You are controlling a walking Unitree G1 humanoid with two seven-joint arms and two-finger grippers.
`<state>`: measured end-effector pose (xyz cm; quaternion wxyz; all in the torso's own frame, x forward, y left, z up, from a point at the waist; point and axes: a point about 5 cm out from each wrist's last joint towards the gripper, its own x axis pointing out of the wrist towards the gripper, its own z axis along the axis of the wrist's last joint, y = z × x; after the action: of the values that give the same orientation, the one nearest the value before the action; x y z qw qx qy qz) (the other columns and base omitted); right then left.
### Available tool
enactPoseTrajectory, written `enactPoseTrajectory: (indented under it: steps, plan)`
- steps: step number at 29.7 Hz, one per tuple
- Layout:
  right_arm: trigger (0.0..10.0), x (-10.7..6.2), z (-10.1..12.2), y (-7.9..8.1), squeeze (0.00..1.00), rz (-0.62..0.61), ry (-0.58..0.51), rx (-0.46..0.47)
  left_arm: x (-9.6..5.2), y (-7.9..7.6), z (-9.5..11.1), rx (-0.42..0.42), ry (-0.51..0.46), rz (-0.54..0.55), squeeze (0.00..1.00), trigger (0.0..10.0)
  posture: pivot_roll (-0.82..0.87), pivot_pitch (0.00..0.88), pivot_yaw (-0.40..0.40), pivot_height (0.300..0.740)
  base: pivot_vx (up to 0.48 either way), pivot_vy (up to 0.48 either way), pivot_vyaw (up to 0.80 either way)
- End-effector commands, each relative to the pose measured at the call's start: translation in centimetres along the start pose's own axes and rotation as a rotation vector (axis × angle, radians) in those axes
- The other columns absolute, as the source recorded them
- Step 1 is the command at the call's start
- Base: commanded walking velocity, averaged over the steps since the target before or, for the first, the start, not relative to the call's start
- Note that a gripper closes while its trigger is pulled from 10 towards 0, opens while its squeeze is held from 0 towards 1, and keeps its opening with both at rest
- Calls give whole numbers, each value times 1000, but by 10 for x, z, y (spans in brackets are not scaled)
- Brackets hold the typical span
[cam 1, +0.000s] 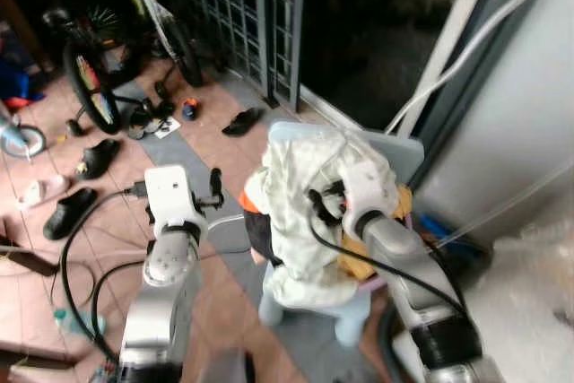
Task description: Clothes washing
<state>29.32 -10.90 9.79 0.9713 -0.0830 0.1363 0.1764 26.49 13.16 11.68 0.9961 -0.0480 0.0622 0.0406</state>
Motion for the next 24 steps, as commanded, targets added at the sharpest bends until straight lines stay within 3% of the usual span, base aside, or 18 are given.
enactPoseTrajectory:
  steps: [1, 5, 6, 7, 12, 13, 14, 15, 16, 17, 18, 24]
  plan:
    - [10000, -3, -3, -3, 0, -20, 20, 5, -4, -7, -1, -37, 12, 2, 0, 10000, 19, 157, 29, 740, 0, 0, 0]
    - [10000, -2, -6, -2, 0, -24, 52, 10, -5, -6, -2, -49, 22, 13, 0, 10000, 19, 152, 25, 740, 0, 0, 0]
    - [1765, 4, -10, -3, 0, -48, 99, 14, -4, -5, -3, -50, 27, 22, 0, 10000, 25, 139, 16, 740, 0, 0, 0]
    - [0, 11, -10, -3, 0, -53, 112, 29, -3, -6, -2, -46, 27, 23, 0, 10000, 25, 139, 16, 740, 0, 0, 0]
    - [0, 26, 0, 5, 0, -11, 107, 59, -4, -8, -2, -38, 37, 18, 0, 10000, 43, 125, 4, 740, 0, 0, 0]
    - [1961, 31, 0, 7, 0, -5, 116, 47, -4, -8, -3, -39, 42, 23, 0, 10000, 56, 116, -10, 740, 0, 0, 0]
    - [1961, 33, 0, 7, 0, -3, 122, 42, -4, -8, -3, -40, 44, 26, 0, 10000, 56, 116, -10, 740, 0, 0, 0]
    - [3765, 35, -1, 8, 0, -4, 132, 36, -4, -8, -3, -39, 46, 30, 0, 10000, 65, 115, -19, 740, 0, 0, 0]
    - [8078, 38, -2, 7, 0, -15, 150, 19, -5, -8, -3, -38, 46, 35, 0, 10000, 70, 115, -23, 740, 0, 0, 0]
    - [8078, 39, -3, 6, 0, -22, 159, 10, -5, -8, -2, -38, 45, 36, 0, 10000, 76, 118, -26, 740, 0, 0, 0]
    - [10000, 41, -4, 4, 0, -43, 168, -5, -6, -8, -1, -37, 41, 39, 0, 10000, 81, 123, -31, 740, 0, 0, 0]
    - [10000, 41, -12, -7, 0, -133, 210, -72, -11, -2, 3, -44, 4, 76, 0, 10000, 74, 122, -42, 740, 0, 0, 0]
